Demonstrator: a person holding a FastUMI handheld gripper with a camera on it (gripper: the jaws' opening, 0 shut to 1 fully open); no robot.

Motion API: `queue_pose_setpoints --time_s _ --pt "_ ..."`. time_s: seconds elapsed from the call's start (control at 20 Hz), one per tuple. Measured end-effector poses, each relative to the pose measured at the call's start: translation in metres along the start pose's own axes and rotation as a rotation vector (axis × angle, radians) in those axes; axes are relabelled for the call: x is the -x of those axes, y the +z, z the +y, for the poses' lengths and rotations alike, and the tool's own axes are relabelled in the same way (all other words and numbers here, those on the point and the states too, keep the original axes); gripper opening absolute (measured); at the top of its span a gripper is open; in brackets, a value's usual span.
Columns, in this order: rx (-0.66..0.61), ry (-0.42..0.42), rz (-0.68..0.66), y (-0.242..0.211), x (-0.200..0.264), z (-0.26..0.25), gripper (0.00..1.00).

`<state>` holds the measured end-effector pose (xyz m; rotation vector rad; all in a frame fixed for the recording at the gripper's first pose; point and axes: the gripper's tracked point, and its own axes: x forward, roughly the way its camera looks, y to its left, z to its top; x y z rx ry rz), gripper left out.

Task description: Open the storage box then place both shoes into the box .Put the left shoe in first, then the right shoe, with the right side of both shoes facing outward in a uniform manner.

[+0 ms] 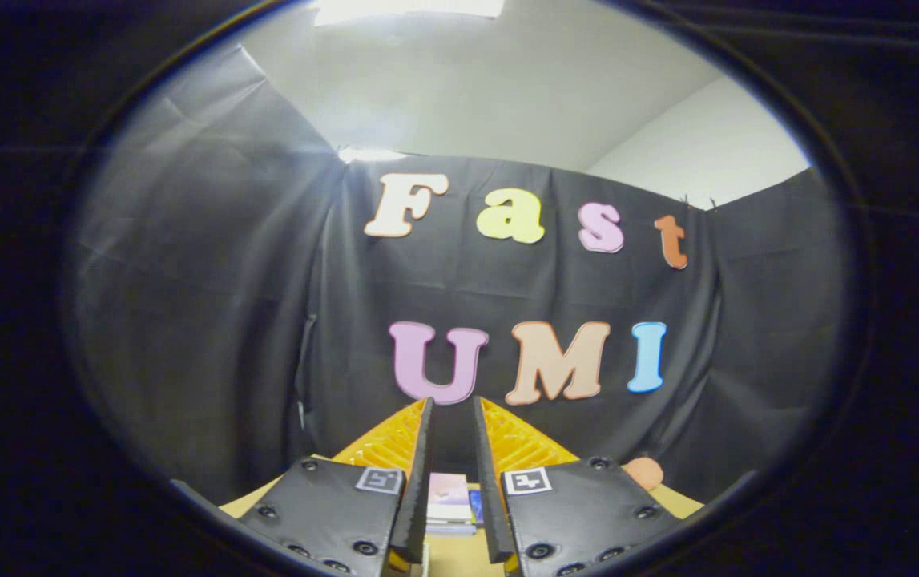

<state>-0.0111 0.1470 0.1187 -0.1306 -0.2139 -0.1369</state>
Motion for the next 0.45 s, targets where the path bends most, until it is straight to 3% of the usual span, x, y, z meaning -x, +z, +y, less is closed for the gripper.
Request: queue_pose_setpoints --time_s 0.25,0.45 --pt "-0.024 -0.038 -0.015 0.019 -0.03 -0.047 0.32" --pt "-0.021 -0.056 0.001 0.004 -0.047 -0.068 0.32"
